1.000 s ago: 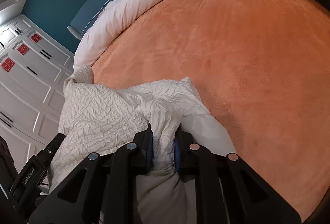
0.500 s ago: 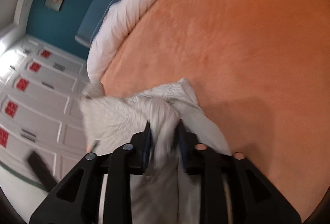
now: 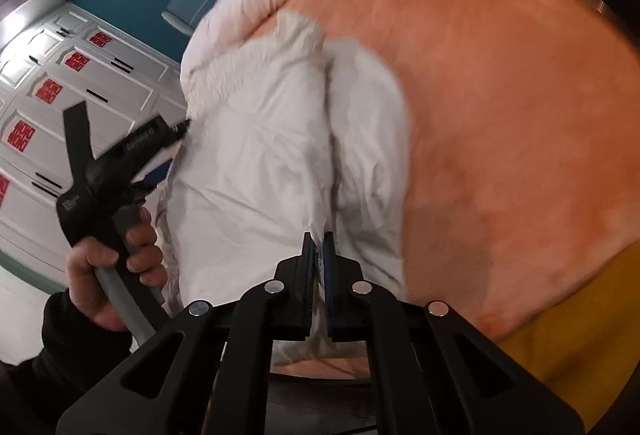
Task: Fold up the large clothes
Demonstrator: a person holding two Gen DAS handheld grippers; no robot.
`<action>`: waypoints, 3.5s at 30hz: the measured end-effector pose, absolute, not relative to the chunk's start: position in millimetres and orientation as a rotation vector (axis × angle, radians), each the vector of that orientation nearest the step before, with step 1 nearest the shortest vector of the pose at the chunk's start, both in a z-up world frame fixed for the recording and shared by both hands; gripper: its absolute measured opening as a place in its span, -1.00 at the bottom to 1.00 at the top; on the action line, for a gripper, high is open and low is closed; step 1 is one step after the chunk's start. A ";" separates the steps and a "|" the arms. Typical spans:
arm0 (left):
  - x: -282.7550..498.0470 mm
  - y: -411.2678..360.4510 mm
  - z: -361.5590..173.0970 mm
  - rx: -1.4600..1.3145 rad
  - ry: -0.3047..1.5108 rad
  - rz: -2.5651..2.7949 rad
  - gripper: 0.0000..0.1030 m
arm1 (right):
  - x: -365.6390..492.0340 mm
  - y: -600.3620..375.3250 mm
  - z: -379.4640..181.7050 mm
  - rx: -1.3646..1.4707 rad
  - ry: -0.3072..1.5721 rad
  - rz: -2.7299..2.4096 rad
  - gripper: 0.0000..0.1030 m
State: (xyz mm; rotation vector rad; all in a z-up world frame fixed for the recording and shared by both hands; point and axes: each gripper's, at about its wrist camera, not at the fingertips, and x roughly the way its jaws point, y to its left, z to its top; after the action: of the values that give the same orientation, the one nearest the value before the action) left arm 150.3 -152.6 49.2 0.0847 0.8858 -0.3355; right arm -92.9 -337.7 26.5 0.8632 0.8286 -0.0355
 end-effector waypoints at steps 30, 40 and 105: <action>-10.5 -10.4 37.4 0.103 1.052 -0.515 0.63 | -19.0 -326.4 66.2 0.735 0.868 -0.032 -0.94; 19.0 -30.5 3.1 0.232 1.034 -0.362 0.30 | -39.2 -336.4 25.2 0.671 0.926 -0.123 -0.95; 106.6 -128.9 48.4 0.132 0.838 -0.287 0.76 | -45.5 -351.2 63.9 0.536 0.827 -0.317 0.28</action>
State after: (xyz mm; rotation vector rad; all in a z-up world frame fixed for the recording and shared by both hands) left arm 106.6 -128.9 48.4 0.1318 0.8377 -0.2869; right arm -45.5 -351.2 63.9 0.5362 0.8275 -0.3173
